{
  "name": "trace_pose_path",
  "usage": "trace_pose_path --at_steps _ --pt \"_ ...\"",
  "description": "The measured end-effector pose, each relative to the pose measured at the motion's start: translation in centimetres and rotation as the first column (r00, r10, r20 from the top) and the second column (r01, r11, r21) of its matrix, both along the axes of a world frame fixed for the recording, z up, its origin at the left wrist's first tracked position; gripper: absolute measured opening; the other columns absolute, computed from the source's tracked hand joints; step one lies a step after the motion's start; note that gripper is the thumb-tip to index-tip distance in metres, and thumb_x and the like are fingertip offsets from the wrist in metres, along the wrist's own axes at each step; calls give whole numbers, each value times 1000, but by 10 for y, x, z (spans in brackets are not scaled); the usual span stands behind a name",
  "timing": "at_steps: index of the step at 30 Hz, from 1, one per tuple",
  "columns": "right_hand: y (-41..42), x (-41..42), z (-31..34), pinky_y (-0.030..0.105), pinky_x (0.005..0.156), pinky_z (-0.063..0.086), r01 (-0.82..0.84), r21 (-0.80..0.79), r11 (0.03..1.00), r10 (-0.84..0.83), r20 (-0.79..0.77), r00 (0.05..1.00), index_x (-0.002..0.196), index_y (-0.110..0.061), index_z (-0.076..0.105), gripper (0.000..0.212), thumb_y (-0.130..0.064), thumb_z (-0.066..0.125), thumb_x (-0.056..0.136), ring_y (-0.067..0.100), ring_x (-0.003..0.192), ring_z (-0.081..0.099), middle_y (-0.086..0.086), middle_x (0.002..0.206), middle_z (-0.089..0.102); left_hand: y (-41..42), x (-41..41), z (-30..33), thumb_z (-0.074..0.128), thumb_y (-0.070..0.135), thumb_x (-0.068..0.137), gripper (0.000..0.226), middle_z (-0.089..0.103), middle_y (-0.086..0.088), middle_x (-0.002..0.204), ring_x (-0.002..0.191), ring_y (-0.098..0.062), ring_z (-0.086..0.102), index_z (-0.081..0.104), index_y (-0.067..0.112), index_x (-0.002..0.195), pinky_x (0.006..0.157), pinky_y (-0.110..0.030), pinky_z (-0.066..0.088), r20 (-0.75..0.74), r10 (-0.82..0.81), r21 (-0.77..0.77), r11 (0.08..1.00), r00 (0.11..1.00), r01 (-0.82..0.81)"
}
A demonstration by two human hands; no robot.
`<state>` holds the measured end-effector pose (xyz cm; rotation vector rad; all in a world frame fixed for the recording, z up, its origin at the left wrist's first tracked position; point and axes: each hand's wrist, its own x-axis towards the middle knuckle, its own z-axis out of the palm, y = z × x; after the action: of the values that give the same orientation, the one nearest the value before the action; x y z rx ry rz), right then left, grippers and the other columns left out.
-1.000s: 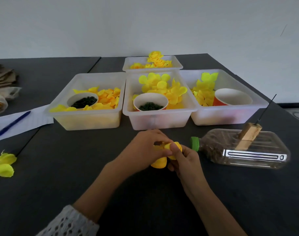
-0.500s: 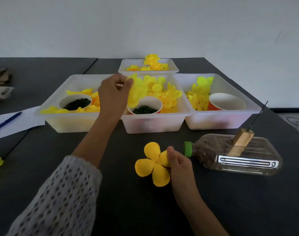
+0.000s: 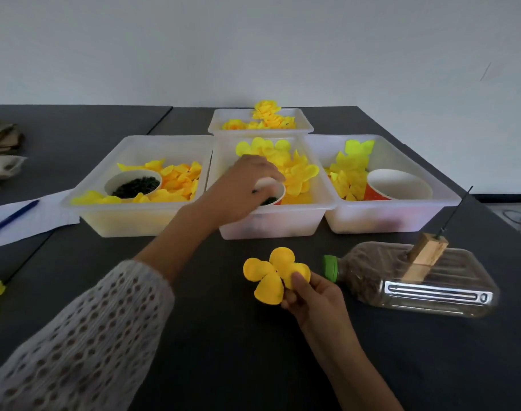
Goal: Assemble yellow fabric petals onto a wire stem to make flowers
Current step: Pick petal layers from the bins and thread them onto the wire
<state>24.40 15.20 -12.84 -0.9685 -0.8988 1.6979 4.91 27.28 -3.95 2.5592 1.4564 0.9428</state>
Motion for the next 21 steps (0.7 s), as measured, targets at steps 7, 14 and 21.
trace_pose_path --at_steps 7,14,21 --pt "-3 -3 2 31 55 46 34 61 998 -39 88 995 95 2 64 46 -41 55 86 16 57 50 11 67 54 -101 28 -20 51 61 87 44 58 18 120 110 2 53 60 38 124 93 -24 46 -39 -77 -412 909 996 54" --pt "-8 -6 5 22 41 35 31 163 986 -58 167 984 95 -1 66 49 -47 55 85 12 48 44 8 61 51 -121 37 -37 71 42 83 26 66 18 97 92 3 60 71 30 106 80 -22 54 194 132 -425 904 972 -38" --pt "-7 -6 3 21 50 45 3 256 967 -98 361 927 87 -11 67 36 -40 48 95 8 57 55 3 68 62 -135 46 -59 69 34 85 12 63 17 82 82 -1 60 75 34 95 68 -17 48 253 212 -367 924 944 -109"
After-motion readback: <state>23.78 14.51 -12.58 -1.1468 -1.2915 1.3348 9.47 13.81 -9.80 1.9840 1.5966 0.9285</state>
